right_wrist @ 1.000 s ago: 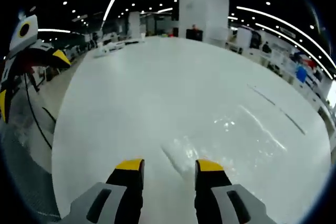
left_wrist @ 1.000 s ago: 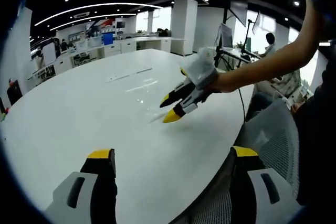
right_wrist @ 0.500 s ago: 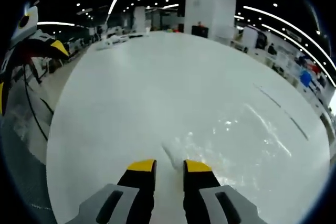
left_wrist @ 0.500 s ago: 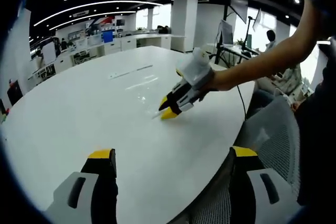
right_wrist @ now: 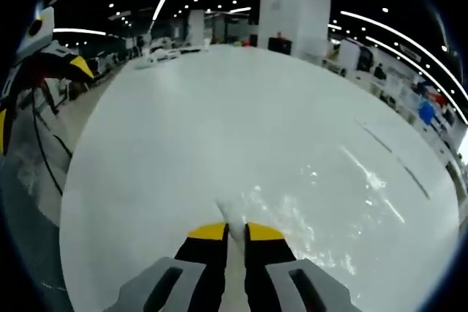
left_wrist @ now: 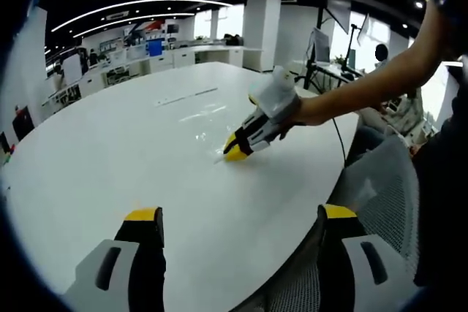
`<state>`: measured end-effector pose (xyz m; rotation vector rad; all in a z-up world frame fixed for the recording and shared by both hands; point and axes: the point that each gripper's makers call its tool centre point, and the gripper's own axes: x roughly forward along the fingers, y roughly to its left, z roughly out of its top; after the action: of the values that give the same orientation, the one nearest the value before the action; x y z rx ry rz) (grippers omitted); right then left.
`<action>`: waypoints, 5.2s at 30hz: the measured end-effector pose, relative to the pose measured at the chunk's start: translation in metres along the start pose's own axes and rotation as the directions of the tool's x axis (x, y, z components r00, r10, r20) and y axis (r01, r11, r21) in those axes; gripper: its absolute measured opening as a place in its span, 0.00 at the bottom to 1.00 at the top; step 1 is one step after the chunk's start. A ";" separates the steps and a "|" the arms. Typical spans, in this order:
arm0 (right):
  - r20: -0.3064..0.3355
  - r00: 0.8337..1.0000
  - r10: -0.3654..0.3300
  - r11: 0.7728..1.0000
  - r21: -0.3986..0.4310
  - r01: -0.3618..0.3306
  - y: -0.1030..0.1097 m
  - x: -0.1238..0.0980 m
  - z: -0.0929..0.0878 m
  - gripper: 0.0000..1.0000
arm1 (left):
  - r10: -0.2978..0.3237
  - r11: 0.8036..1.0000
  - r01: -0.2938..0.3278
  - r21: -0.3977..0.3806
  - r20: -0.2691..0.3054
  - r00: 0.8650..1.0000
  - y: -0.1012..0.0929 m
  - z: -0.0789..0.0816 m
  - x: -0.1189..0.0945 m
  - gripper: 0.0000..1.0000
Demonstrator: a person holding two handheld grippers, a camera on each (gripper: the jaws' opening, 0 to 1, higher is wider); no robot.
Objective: Open the resealable bag by pulling the two sides of the seal apart until the entire bag opening is separated and visibly accessible.
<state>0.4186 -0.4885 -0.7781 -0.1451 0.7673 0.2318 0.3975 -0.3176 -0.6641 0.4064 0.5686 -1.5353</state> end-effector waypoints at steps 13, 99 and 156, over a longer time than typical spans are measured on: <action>0.006 0.999 0.045 0.999 0.001 -0.045 0.020 -0.013 -0.005 0.02 | 0.011 0.999 -0.011 0.036 -0.011 1.000 -0.003 -0.006 0.003 0.82; -0.032 0.934 0.356 0.916 -0.188 -0.355 0.174 -0.097 -0.020 0.00 | -0.282 0.628 0.427 0.651 -0.321 0.904 -0.098 -0.043 0.068 0.00; -0.130 0.961 0.244 0.819 -0.503 -0.276 0.181 -0.095 -0.021 0.00 | -0.274 0.639 0.432 0.637 -0.336 0.901 -0.106 -0.042 0.065 0.00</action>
<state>0.2912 -0.3331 -0.7350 -0.5644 0.7687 0.7017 0.2851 -0.3477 -0.7246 1.1136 0.1927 -2.0977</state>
